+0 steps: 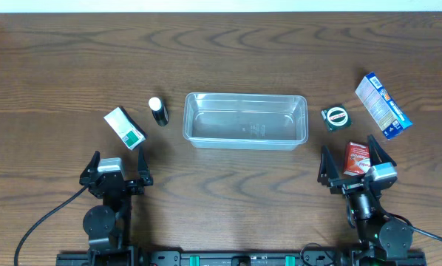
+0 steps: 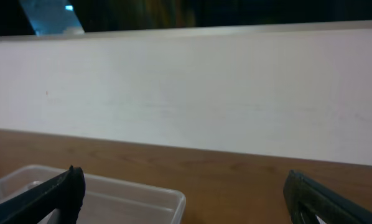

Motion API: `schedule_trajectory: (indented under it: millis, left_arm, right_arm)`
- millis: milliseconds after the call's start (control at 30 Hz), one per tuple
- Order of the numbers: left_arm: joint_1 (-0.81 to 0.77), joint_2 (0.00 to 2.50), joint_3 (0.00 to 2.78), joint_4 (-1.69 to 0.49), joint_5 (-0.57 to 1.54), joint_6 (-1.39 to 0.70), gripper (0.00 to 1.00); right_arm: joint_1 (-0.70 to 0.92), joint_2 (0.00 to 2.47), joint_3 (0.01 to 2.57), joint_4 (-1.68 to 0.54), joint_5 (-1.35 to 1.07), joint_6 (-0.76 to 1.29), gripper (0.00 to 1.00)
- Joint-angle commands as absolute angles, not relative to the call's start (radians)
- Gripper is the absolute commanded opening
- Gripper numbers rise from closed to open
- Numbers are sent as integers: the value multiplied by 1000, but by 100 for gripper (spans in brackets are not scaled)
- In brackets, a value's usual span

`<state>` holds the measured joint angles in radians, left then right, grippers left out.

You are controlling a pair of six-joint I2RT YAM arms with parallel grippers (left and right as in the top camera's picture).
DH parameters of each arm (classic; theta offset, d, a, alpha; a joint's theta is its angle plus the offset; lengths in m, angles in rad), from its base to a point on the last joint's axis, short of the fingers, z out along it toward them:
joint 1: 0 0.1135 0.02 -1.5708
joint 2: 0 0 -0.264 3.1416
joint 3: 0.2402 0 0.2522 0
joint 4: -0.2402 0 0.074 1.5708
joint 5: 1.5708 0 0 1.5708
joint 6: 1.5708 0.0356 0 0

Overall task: Pack container
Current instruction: 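Move right gripper to the blue-white box and grasp it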

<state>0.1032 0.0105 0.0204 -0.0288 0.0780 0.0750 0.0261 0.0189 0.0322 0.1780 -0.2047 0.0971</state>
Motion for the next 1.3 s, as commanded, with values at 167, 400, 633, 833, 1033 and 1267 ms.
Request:
schedule_trajectory:
  millis: [167,400,633,833,1033,1267]
  left_arm:
    - [108,5,4,-63,86,66,98]
    - [108,5,4,-63,86,66,98]
    - [108,5,4,-63,86,66,98]
    - [108,5,4,-63,86,66,98]
    - [108,5,4,-63,86,66,98]
    - [108,5,4,-63,86,66,98]
  right_arm:
    - [18,290,360,-1,-226,-46,99]
    - [18,804,734,-123,-348,-65,99]
    - [18,1259,1079,-370,-444,-112,99]
    - [6,1409,1170,-495,-492,-113,99]
    - [-10,1410,1170,-523,-505,-102,99]
    - [-56,1405,1182,-561,-184,-92,99]
